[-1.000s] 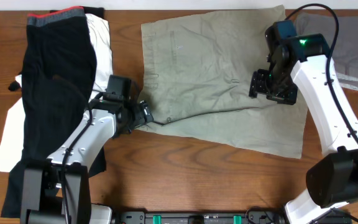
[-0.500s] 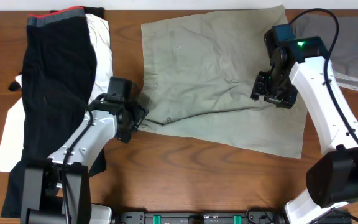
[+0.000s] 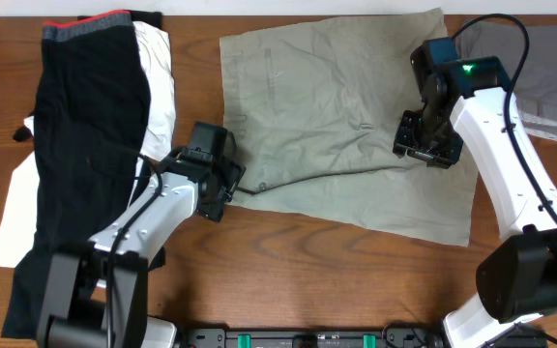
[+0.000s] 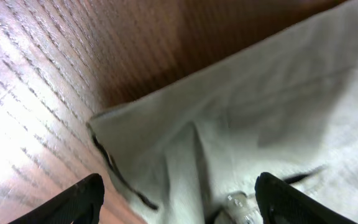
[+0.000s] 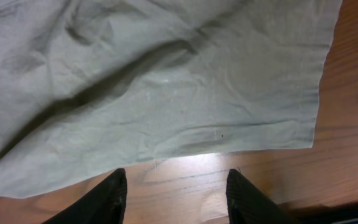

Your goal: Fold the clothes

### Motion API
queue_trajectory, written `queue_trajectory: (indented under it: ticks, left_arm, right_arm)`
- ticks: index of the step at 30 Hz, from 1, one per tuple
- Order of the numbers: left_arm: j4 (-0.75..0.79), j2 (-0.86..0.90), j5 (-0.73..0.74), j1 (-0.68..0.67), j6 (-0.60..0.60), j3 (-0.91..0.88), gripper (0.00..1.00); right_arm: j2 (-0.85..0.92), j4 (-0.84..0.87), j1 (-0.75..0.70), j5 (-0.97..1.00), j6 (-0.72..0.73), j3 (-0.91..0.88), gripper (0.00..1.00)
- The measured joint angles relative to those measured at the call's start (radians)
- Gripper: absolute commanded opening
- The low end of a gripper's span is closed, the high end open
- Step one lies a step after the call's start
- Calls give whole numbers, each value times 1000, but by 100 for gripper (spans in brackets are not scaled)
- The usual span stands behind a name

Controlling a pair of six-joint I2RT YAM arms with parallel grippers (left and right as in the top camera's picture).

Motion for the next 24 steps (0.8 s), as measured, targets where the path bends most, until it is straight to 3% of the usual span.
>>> queue_trajectory:
  ticks: [3,5,7,8,9,10,11,12,13,22,24]
  left_arm:
    - [9,34,0,0,-3,0,80]
    - [9,50,0,0,-6,0,80]
    - [12,54,0,0,-8,0,96]
    - [15,54,0,0,-7,3,89]
    - [17,54,-1,0,-17,5,65]
    - [16,56,-1,0,-21,6,50]
    - [18,60,-3,0,-17,6,26]
    - [18,66,-3,0,-14,6,11]
    - [16,72,-4,0,-6,6,6]
    - [68,83,-18,1,51,5,6]
    - [94,84,-22,5,57,5,6]
  right_arm:
    - [0,-8,0,0,2,0,41]
    - [0,-13,0,0,3,0,32]
    - [0,-14,0,0,3,-1,14]
    - [0,-17,0,0,5,-1,2]
    - [0,-21,0,0,11,-1,1]
    - [0,-22,0,1,10,-1,1]
    - [0,-24,0,1,10,-1,2]
    - [0,-29,0,1,11,-1,2]
    - [0,-32,0,0,11,-1,2]
    - [0,-80,0,5,48,-3,2]
    - [0,-115,0,21,103,-4,17]
